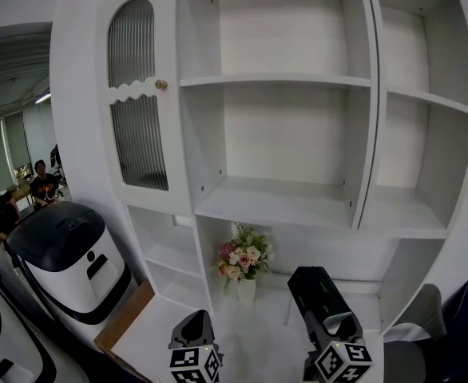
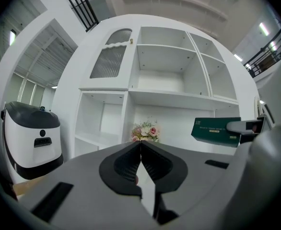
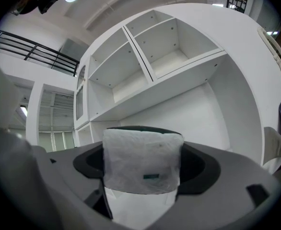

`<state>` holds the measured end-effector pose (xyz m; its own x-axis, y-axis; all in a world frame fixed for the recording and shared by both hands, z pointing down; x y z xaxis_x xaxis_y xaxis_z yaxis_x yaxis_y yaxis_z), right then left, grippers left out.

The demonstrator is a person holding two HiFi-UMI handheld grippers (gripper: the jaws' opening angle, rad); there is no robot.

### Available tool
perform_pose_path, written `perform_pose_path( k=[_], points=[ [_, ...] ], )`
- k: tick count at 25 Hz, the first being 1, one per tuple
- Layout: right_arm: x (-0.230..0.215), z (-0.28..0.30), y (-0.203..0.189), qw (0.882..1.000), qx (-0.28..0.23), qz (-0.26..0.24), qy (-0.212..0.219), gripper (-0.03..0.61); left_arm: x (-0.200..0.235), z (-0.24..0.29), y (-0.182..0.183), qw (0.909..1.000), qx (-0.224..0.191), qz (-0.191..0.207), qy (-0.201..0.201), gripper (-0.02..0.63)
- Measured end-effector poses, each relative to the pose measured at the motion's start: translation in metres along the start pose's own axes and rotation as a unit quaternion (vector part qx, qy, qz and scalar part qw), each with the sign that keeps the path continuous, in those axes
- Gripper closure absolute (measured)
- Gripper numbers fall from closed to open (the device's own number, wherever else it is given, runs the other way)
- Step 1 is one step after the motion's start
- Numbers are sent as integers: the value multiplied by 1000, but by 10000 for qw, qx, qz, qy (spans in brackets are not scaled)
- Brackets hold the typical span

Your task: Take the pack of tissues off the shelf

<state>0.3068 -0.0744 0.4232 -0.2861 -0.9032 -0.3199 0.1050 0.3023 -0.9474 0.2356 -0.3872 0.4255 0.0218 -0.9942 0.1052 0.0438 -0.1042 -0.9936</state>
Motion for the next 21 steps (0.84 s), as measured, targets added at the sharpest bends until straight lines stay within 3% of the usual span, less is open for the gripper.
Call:
perform_pose_path(
  k=[21],
  points=[
    [0,11,-11,9993,141,-335,48,160,0,5,-2,10000,24,14,85,595]
  ],
)
Point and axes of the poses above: the fingertips, and each gripper's own axes: z forward along the fingers, x to its left, y out of its top, the point moved 8 cm from there along -z, backward along the fingers, and after that the axes turned 7 degrees about -y, right-handed, at the moved point
